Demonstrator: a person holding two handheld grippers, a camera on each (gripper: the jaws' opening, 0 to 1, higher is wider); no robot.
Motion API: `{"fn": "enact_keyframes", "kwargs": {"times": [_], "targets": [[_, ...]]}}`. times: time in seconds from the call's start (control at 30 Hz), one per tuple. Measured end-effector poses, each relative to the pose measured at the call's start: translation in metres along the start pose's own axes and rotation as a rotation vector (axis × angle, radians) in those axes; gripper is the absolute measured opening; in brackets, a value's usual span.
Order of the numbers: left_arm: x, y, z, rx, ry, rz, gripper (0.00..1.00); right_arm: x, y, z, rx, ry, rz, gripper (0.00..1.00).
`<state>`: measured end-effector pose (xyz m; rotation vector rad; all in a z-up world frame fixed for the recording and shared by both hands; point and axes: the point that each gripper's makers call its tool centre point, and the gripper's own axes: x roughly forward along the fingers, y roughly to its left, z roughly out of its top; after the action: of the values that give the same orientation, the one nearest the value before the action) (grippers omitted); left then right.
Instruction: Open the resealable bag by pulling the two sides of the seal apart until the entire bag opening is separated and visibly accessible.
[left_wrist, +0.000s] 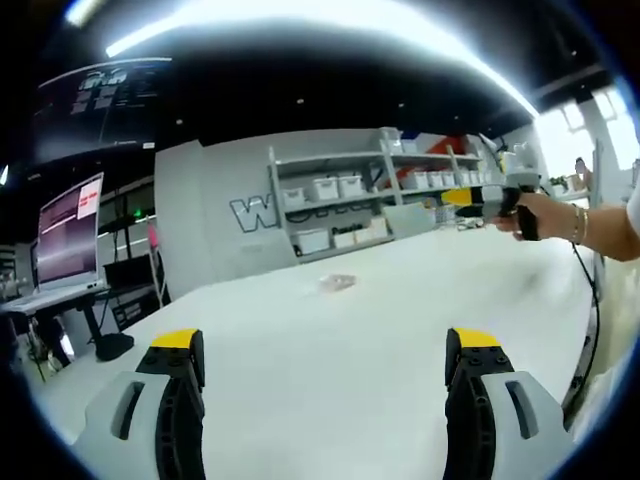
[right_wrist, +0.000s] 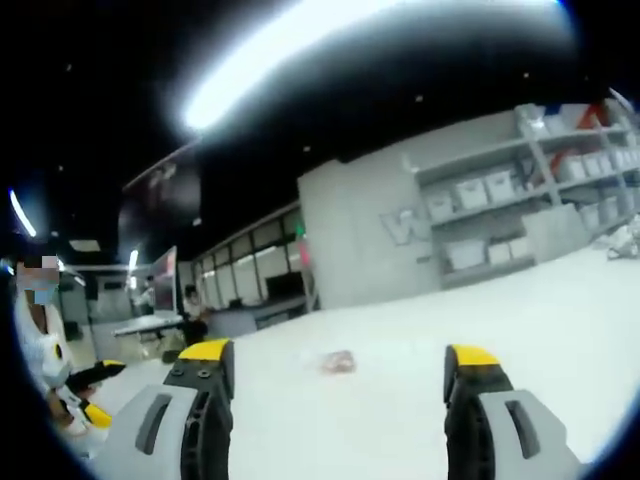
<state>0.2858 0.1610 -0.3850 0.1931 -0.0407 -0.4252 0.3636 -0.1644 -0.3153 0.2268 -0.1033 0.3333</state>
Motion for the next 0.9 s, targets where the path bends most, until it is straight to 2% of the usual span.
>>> {"fn": "enact_keyframes", "kwargs": {"times": [0.37, 0.57, 0.9], "targets": [[-0.002, 0.005, -0.001, -0.009, 0.0, 0.009, 0.99, -0.018, -0.003, 0.0, 0.015, -0.026, -0.009, 0.88], [-0.004, 0.008, 0.001, -0.026, -0.011, 0.013, 0.99, -0.036, 0.002, -0.001, 0.007, -0.039, -0.007, 0.87], [-0.004, 0.013, 0.001, -0.02, -0.008, 0.019, 0.99, -0.061, -0.001, 0.01, -0.024, -0.077, -0.032, 0.88]]}}
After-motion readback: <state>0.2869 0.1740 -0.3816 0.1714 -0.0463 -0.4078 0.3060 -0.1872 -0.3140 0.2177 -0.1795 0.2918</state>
